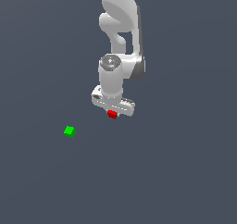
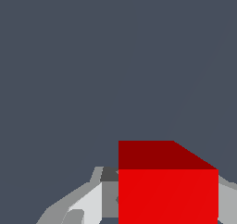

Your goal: Stack the red cube on top of the green cube.

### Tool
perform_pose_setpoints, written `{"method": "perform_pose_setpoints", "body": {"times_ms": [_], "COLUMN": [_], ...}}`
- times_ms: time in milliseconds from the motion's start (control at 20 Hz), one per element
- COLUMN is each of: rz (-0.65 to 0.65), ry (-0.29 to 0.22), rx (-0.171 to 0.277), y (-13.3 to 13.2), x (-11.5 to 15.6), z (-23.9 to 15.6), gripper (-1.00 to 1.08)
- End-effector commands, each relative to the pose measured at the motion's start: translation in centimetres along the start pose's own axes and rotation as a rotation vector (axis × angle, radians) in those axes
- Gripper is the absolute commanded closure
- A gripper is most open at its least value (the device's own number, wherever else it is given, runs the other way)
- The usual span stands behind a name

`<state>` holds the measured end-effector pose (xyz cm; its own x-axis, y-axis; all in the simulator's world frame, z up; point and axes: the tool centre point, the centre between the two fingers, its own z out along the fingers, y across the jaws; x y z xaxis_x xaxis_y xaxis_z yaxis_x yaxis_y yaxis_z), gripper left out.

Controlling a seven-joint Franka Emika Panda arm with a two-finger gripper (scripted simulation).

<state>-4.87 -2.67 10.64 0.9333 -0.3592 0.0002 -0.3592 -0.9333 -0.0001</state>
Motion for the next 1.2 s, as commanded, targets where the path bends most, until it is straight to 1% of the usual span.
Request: {"method": "perform_pose_setpoints", "body": {"times_ms": [0, 700, 900, 1150], "rz": [0.001, 0.000, 0.000, 0.000], "ry": [0.001, 0.000, 0.000, 0.000], "rx": [0.000, 0.000, 0.000, 0.000], "y": [1.8, 14.0, 16.4, 18.2], "x": [1.2, 10.0, 11.9, 13.4], "z": [0.3, 3.0, 3.5, 3.9], "gripper": [1.08, 1.08, 1.08, 1.08]}}
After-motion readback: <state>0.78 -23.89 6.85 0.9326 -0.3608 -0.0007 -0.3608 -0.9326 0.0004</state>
